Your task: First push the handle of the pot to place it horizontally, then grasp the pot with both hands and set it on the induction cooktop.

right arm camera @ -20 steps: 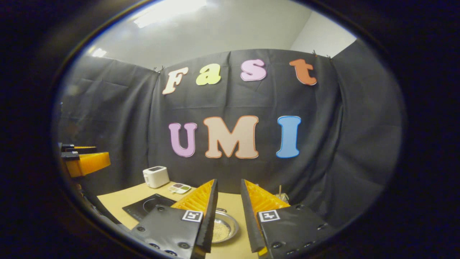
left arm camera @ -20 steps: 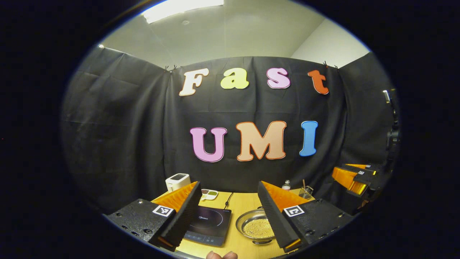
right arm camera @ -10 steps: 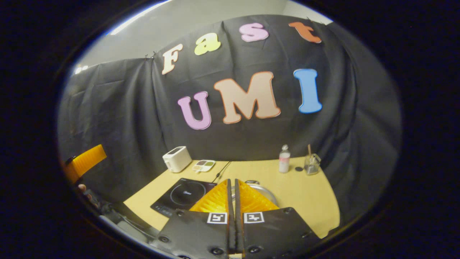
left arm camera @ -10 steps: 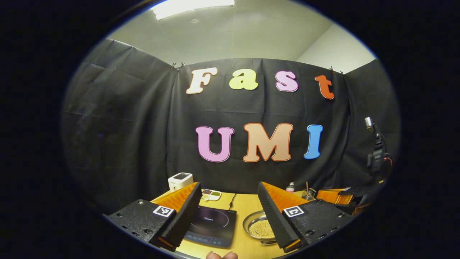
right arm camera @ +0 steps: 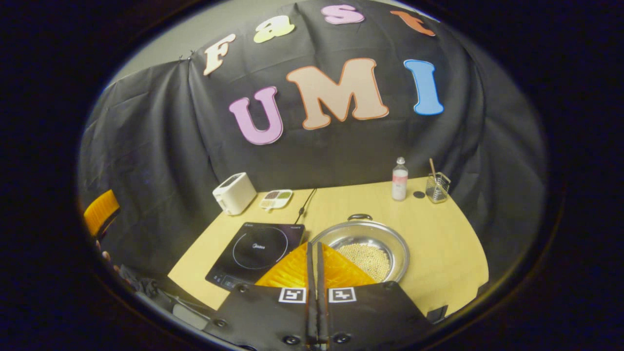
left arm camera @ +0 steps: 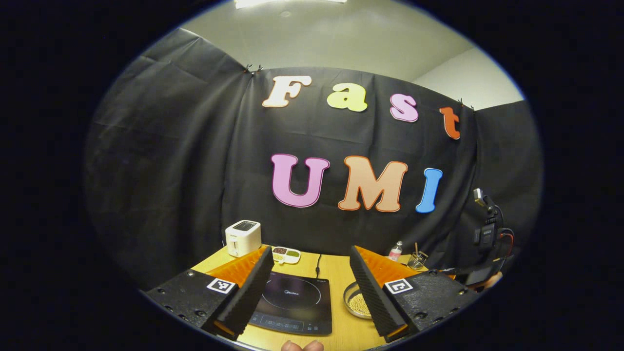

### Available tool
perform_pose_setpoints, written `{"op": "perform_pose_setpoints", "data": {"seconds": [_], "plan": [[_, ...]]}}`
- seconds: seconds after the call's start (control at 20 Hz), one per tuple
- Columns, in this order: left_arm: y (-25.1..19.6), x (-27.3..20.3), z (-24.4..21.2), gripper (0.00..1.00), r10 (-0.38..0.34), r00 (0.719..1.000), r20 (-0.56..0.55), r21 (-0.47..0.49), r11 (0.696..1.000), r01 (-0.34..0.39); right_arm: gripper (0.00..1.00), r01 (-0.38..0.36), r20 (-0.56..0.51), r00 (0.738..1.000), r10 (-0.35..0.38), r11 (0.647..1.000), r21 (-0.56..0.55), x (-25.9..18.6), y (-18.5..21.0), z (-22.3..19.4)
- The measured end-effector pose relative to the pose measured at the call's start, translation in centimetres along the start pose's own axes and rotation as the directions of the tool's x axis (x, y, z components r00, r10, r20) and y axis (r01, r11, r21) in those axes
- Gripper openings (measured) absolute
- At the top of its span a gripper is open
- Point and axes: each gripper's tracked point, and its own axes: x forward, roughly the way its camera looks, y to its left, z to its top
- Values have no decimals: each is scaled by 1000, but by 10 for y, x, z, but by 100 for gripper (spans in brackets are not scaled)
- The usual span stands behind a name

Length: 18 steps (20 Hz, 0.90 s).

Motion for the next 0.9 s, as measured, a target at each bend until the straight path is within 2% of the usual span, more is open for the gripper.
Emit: {"op": "perform_pose_setpoints", "data": {"seconds": [0.05,0.15,0.3,0.35,0.4,0.45,0.6,0.65,0.75,0.85,0.9], "plan": [[8,0,-6,95,5,1000,-14,-3,1000,-5,0,1,-29,1000,-1,1000,-6,4,4,-11],[19,5,-10,96,16,1000,-24,-18,1000,-17,3,-1,-104,995,2,1000,8,21,11,-37],[34,6,-17,92,53,998,-34,-18,998,-53,0,-4,-230,973,13,999,40,46,16,-75],[36,7,-15,96,59,998,-32,-21,998,-60,3,-6,-267,964,15,999,34,52,18,-86],[40,8,-14,92,73,997,-27,-21,997,-74,3,-3,-301,954,8,1000,17,56,16,-97],[45,9,-14,92,91,996,-23,-25,996,-91,0,-10,-331,943,10,1000,3,58,17,-109],[50,12,-15,92,117,993,-20,-49,992,-118,3,-22,-413,910,25,1000,11,69,16,-136],[52,12,-17,96,125,992,-22,-47,991,-126,3,-17,-437,899,26,1000,26,73,15,-145],[56,12,-19,92,140,990,-24,-49,989,-141,0,-7,-496,868,17,1000,23,74,10,-167],[60,12,-22,96,154,988,-31,-60,986,-155,3,-4,-535,845,3,1000,-2,76,6,-183],[62,11,-22,96,160,987,-32,-62,985,-162,0,-1,-546,838,-6,1000,-13,78,3,-188]]}}
